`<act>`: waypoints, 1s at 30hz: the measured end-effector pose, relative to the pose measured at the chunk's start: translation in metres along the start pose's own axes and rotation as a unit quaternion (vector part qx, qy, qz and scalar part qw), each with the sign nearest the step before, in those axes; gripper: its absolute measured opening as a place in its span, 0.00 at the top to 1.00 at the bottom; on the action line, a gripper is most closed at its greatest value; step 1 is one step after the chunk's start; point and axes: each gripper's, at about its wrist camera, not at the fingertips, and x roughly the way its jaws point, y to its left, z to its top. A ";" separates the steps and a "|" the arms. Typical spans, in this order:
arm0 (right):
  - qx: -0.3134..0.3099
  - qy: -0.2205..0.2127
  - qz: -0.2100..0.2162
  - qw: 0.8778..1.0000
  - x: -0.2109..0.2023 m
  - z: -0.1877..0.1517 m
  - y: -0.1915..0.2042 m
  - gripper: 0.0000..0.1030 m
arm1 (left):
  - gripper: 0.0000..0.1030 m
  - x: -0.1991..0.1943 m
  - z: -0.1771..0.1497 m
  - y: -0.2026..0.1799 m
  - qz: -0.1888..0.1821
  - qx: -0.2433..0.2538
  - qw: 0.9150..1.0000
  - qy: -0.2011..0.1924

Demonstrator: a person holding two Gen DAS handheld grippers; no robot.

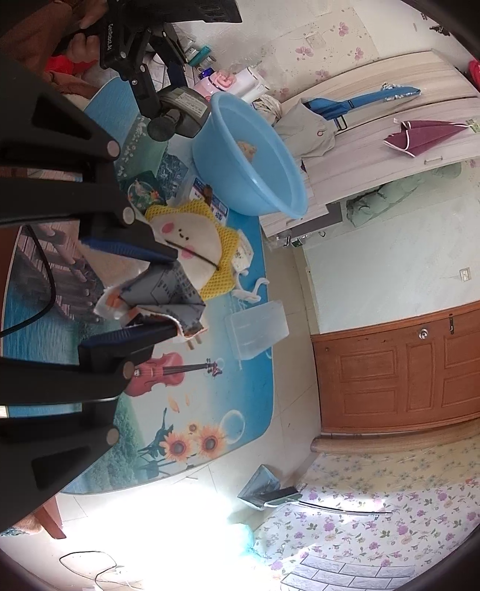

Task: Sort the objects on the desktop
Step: 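Carry the black box and the grey pouch over the blue basin with both grippers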

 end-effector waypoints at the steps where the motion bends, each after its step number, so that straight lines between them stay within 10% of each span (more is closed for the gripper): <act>1: -0.004 -0.003 0.004 1.000 -0.001 0.003 0.004 0.68 | 0.13 -0.001 0.002 0.002 0.000 -0.001 1.000 -0.002; 30: -0.101 0.004 0.110 0.989 0.057 0.068 0.114 0.68 | 0.14 0.003 0.056 0.064 0.017 -0.038 0.998 -0.039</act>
